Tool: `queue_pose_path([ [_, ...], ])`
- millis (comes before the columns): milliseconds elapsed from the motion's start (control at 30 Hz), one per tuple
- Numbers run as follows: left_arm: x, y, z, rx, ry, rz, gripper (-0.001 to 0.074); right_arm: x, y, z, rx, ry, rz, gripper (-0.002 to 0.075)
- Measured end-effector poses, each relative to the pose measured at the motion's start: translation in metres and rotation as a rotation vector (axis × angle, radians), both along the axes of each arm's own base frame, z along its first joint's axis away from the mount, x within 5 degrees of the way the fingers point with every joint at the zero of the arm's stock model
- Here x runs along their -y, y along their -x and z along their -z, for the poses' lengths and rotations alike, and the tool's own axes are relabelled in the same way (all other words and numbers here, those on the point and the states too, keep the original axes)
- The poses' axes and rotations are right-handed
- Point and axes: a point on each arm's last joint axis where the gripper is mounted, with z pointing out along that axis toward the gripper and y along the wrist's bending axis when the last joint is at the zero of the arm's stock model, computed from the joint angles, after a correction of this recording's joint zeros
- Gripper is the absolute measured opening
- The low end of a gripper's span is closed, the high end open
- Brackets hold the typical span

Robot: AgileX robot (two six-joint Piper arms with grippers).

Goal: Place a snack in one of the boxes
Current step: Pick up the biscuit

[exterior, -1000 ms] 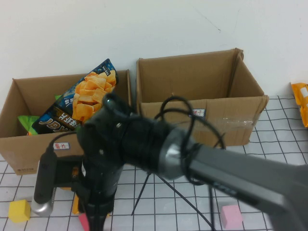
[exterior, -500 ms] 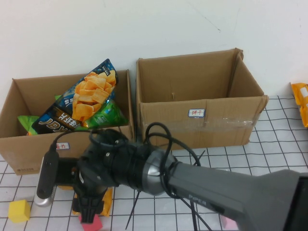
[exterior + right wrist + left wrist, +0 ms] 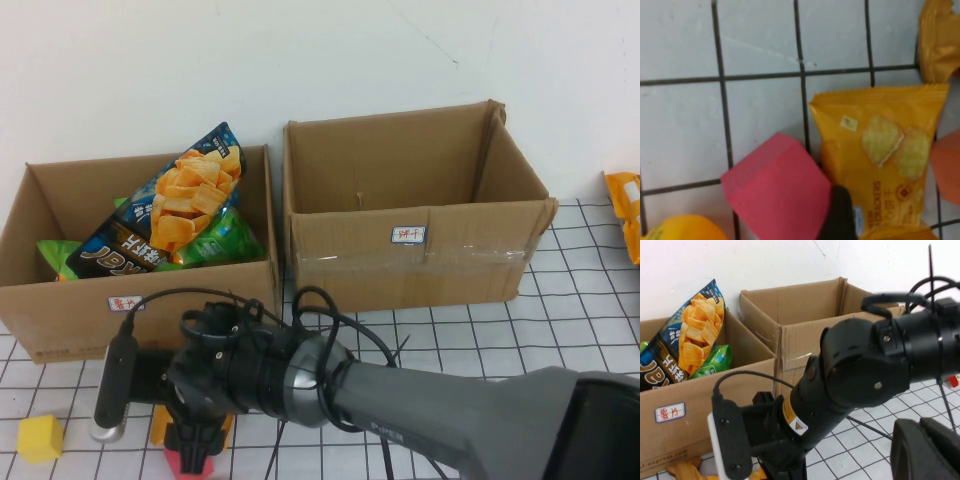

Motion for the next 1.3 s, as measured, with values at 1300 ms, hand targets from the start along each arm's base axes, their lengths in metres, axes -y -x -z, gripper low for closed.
queue_pose_path([
  [1300, 0.001, 0.002, 0.003, -0.032, -0.021, 0.022, -0.0001, -0.01, -0.003, -0.002, -0.165, -0.045, 0.045, 0.0529],
])
